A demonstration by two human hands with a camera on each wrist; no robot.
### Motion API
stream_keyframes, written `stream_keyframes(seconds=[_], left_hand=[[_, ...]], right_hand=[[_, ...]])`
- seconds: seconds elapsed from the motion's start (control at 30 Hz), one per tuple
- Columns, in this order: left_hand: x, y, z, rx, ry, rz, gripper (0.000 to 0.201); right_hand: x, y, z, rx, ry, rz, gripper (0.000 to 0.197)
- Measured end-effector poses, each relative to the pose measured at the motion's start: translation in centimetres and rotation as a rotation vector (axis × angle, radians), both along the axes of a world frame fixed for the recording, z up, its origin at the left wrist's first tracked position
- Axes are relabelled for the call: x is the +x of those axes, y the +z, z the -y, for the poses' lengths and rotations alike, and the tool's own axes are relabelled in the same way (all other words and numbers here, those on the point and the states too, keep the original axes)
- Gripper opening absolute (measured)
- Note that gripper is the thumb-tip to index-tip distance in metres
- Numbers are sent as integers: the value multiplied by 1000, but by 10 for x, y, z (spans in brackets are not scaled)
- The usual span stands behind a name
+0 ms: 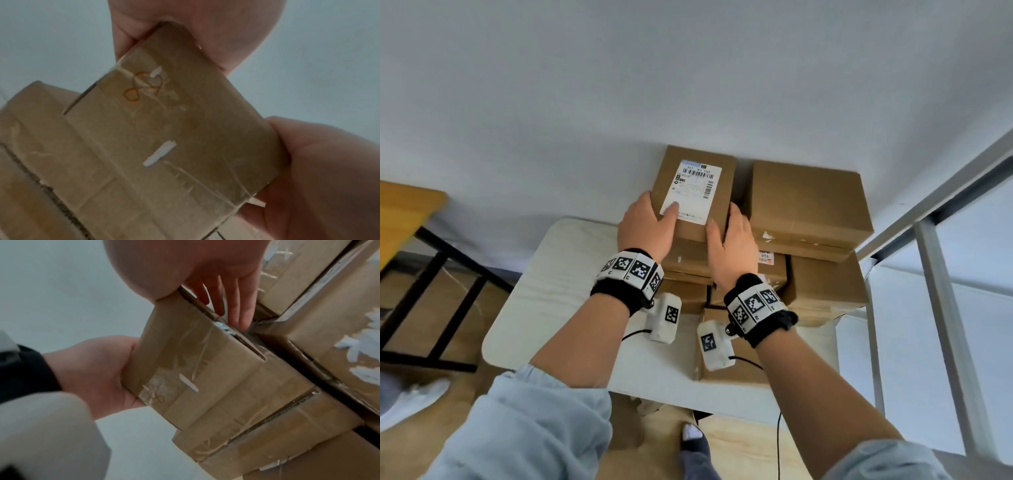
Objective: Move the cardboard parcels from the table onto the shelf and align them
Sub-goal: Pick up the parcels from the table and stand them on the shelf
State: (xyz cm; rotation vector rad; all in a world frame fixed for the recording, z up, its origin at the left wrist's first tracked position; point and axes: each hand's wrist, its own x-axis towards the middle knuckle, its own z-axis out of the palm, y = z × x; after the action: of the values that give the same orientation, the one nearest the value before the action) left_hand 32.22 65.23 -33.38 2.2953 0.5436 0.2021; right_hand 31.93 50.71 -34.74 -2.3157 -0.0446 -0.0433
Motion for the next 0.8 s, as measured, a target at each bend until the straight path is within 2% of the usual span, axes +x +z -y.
stream_keyframes(seconds=[0.17, 0.3, 0.5, 0.7, 0.8], left_hand=[[-22, 3, -5, -32, 19, 26, 44], [-58, 12, -11, -54, 0, 93, 40], [-133, 43, -16, -108, -64, 238, 39], [-211, 80, -7, -151, -144, 362, 50], [-245, 97, 7, -186, -187, 429, 47]], right_hand=[[-20, 7, -8, -13, 2, 18, 63], [-57, 21, -13, -36, -18, 85, 63], [-142, 58, -16, -76, -87, 211, 64], [-229, 93, -8, -15, -182, 351, 64], [-268, 109, 4, 8, -249, 399, 63]])
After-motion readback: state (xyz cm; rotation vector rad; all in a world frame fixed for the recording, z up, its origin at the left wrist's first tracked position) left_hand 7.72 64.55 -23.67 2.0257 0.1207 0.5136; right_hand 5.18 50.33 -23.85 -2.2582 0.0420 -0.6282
